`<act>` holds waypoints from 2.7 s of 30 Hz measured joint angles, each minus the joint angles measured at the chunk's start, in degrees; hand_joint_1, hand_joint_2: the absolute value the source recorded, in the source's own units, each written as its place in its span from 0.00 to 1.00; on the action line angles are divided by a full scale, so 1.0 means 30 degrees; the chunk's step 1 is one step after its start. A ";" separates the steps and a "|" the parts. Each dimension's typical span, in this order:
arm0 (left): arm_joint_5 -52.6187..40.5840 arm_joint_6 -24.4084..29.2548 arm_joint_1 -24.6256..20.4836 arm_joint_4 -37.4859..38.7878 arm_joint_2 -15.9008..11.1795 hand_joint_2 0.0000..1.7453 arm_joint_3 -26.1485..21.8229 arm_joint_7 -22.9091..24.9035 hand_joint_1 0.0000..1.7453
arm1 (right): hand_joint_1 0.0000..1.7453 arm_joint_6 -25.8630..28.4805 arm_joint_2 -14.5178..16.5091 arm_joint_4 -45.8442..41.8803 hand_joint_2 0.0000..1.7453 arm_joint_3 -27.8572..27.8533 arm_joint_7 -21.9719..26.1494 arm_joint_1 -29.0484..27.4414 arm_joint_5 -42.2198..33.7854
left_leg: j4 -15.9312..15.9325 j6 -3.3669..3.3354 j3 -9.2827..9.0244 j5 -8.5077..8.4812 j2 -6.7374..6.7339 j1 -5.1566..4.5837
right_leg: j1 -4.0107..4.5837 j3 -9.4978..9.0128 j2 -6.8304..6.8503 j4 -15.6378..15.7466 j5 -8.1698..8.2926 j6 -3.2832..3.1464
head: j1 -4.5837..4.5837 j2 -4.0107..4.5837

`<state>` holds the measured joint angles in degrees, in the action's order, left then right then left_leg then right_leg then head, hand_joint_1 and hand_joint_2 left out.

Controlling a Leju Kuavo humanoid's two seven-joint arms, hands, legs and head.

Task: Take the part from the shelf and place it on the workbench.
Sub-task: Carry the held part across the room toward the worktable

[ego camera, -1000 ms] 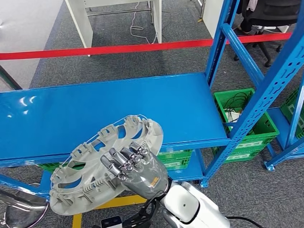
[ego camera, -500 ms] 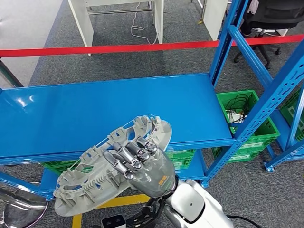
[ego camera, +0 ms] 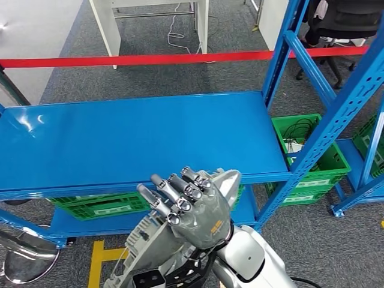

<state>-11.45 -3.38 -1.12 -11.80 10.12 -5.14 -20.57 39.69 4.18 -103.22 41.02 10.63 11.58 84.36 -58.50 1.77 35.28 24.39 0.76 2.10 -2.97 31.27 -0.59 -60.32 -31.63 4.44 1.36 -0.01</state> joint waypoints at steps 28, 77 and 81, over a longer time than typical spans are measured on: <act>-0.0126 -0.0084 0.0043 0.0000 0.0131 0.00 -0.0135 0.0002 0.00 | 1.00 -0.0005 0.0613 -0.0774 1.00 -0.1253 0.1666 -0.0722 -0.0516 | 0.0258 -0.1114 -0.0043 0.0191 -0.0276 -0.0830 | 0.0715 0.1463 0.0261 -0.3423 -0.0185 -0.0599 | 0.0091 0.0002; -0.1412 0.0076 0.0094 0.0082 -0.1284 0.00 0.0477 0.0315 0.00 | 1.00 -0.0013 0.3705 -0.4348 1.00 -0.5854 0.9648 -0.3524 -0.2845 | -0.0336 0.0152 -0.2551 0.2061 -0.0215 -0.0329 | 0.0818 0.1404 0.0449 0.0628 0.1918 -0.1387 | -0.0222 0.0004; -0.1220 0.0102 -0.0076 0.0089 -0.1366 0.00 0.0472 0.0350 0.00 | 1.00 -0.0013 0.3721 -0.4392 1.00 -0.5971 0.9679 -0.3546 -0.2843 | 0.0698 -0.0527 -0.2552 0.1961 -0.0241 -0.0462 | 0.0704 0.1856 0.0426 0.0592 0.2269 -0.0837 | -0.0239 0.0004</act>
<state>-15.11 -3.08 -1.35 -11.53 6.03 -3.72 -19.52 39.65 15.34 -116.39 23.11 39.67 0.94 75.83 -56.41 0.19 27.62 30.28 0.03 0.71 -0.85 36.84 0.69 -58.54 -24.82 1.93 0.65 0.00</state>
